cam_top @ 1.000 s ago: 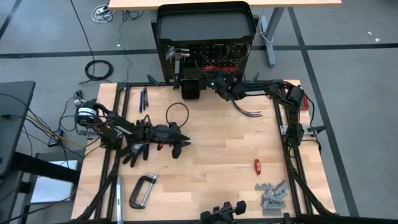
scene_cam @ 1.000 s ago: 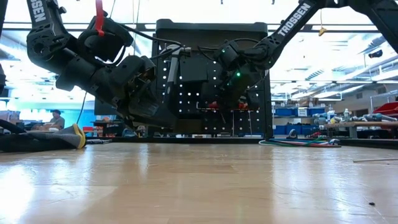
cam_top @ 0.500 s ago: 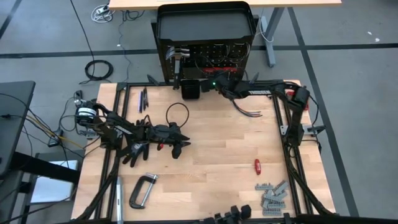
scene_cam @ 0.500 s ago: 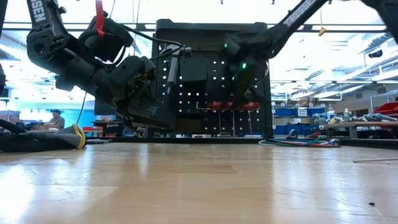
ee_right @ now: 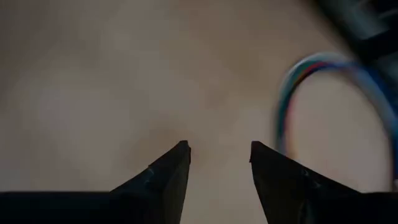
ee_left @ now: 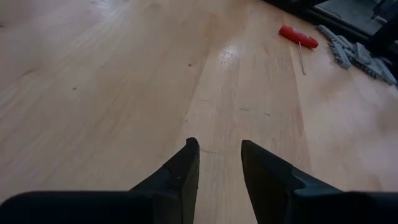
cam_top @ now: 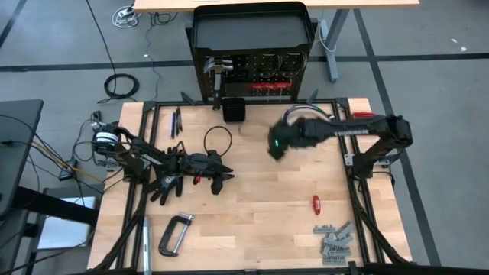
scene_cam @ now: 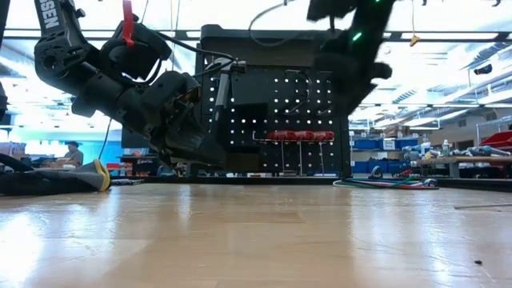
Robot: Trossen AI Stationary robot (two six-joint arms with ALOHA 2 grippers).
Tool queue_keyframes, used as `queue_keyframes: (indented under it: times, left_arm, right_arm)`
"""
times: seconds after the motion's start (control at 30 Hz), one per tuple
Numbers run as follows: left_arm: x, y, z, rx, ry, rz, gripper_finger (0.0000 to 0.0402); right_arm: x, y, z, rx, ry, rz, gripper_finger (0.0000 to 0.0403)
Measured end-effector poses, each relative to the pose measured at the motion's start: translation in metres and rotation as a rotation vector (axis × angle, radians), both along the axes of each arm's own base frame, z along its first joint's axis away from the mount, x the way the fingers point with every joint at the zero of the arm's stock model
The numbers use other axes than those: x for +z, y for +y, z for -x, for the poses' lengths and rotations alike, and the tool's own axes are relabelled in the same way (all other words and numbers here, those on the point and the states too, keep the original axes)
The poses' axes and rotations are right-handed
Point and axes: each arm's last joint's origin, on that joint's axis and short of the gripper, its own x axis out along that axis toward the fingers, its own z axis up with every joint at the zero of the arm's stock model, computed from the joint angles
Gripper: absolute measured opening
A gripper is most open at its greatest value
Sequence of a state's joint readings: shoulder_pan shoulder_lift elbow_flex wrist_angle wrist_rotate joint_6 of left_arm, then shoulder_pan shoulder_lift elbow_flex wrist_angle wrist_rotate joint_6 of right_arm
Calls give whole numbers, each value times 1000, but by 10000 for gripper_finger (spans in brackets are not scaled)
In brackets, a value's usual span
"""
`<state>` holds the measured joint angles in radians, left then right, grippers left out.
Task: Hang tools onto peg board
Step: Hang the red allen wrench on the peg board
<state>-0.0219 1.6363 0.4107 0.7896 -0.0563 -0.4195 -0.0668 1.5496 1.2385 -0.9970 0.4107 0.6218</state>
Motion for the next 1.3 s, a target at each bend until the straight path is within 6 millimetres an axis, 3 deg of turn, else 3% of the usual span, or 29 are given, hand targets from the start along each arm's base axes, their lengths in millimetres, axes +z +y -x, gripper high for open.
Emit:
queue_keyframes:
  times: [0.13, 0.23, 0.4, 0.53, 0.6, 0.7, 0.77, 0.9, 1.0, 1.3]
  left_arm:
    - [1, 0, 0, 2, -8, 5, 125]
    - [2, 0, -1, 3, -20, 6, 125]
    - [3, -1, -1, -7, -34, 43, 125]
    - [4, -1, -2, -13, -43, 46, 125]
    - [6, -1, -3, -15, -63, 42, 125]
    - [6, -1, -3, -14, -66, 44, 125]
    - [7, -1, -3, -12, -77, 52, 125]
    - [7, -1, -3, 4, -82, 96, 125]
    - [7, -2, -3, -6, -75, 120, 125]
    - [3, -4, -1, -88, -34, 87, 125]
  right_arm:
    - [-4, 66, 12, 173, 109, -107, 177]
    - [-9, 107, 22, 69, 95, -198, 176]
    - [-19, 145, 32, -483, -13, -450, 172]
    - [-24, 169, 45, -350, 50, -468, 173]
    - [-28, 174, 53, -425, 65, -457, 172]
    - [-35, 171, 55, -726, 31, -485, 166]
    - [-41, 171, 53, -837, 2, -531, 162]
    - [-53, 170, 52, -916, -15, -590, 160]
    - [-65, 166, 59, -1092, 10, -575, 159]
    - [-98, 144, 52, -1198, -18, -704, 157]
